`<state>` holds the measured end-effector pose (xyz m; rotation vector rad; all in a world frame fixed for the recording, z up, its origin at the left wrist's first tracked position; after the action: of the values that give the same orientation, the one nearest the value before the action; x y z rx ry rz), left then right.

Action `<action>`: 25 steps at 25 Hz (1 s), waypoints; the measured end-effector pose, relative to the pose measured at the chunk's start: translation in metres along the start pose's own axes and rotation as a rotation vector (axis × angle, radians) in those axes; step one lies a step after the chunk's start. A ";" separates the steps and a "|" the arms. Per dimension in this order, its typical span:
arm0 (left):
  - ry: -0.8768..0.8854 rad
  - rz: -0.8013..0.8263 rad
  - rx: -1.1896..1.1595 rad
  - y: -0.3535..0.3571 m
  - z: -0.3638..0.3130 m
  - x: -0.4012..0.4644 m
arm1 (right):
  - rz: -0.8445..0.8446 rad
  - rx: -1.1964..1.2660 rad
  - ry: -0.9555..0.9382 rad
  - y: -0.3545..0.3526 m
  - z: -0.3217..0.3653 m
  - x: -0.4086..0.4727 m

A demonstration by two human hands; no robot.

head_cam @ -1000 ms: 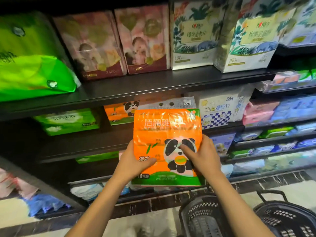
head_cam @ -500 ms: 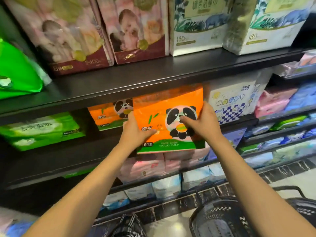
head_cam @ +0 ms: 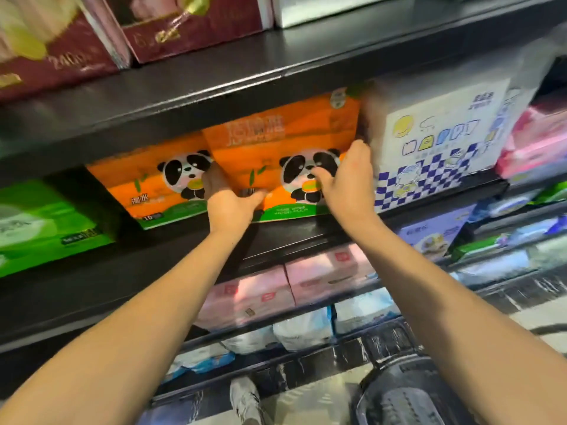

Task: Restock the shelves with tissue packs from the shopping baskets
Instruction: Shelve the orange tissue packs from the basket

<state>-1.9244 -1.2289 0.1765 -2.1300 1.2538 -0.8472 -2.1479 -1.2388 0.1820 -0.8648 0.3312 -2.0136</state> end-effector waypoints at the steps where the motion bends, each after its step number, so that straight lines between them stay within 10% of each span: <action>1: 0.006 -0.001 -0.040 0.006 0.002 0.004 | -0.011 -0.022 -0.004 0.005 -0.004 0.003; 20: 0.236 0.108 0.085 0.039 0.029 0.038 | -0.094 -0.420 -0.021 0.083 -0.012 0.058; 25: 0.323 0.072 0.085 0.041 0.026 0.033 | -0.007 -0.111 -0.038 0.093 -0.027 0.069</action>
<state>-1.9163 -1.2726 0.1384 -1.9215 1.4138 -1.2261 -2.1321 -1.3503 0.1443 -0.9731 0.4224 -1.9972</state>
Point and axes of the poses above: each hand's wrist, its own x-axis towards the middle knuckle, its own y-axis out of the palm, z = x × y, the point moved 5 cm from there along x, towards the middle knuckle, and after that the axes turned 4 degrees about -z, right-handed, at the moved point
